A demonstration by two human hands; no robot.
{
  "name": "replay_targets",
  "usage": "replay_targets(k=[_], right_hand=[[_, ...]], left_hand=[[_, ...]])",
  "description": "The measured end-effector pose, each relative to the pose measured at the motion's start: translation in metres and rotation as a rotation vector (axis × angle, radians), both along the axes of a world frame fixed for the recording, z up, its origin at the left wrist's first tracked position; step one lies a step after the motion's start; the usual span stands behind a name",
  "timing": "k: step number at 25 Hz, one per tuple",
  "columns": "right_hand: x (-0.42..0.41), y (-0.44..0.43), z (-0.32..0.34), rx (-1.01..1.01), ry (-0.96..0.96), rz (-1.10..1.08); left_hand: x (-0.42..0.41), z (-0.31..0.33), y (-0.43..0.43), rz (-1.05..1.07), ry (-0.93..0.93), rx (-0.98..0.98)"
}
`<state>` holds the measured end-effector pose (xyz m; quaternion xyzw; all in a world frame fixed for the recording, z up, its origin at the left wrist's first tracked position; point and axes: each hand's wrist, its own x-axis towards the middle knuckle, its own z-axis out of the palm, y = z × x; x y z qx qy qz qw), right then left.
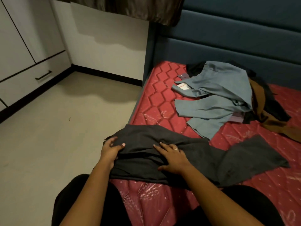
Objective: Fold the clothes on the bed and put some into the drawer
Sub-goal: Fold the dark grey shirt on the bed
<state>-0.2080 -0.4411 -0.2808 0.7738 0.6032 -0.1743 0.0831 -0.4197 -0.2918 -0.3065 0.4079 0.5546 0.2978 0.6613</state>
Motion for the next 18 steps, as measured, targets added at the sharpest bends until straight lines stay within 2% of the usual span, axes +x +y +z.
replay_targets(k=[2, 4, 7, 10, 11, 13, 15, 18], right_hand=[[0.002, 0.001, 0.001, 0.015, -0.007, -0.013], [0.005, 0.003, -0.001, 0.017, 0.028, -0.036], [0.016, 0.000, -0.009, 0.027, 0.123, -0.066], [0.020, -0.002, -0.013, 0.138, 0.455, -0.221], [0.021, 0.000, -0.014, 0.189, 0.512, -0.280], [0.027, 0.002, -0.015, 0.235, 0.463, -0.314], [0.030, 0.005, -0.017, 0.187, 0.395, -0.291], [0.030, 0.008, -0.019, 0.167, 0.333, -0.287]], left_hand=[[0.003, -0.003, 0.004, -0.030, 0.236, 0.093], [-0.001, 0.000, 0.006, -0.120, 0.383, 0.153], [-0.013, -0.001, 0.006, -0.219, 0.384, 0.106], [-0.022, -0.004, 0.003, -0.189, 0.371, 0.065], [-0.024, -0.005, 0.002, -0.191, 0.332, 0.022], [-0.025, -0.002, 0.000, -0.256, 0.287, -0.023], [-0.023, -0.002, -0.001, -0.276, 0.300, 0.001], [-0.021, 0.000, -0.006, -0.193, 0.427, 0.137]])
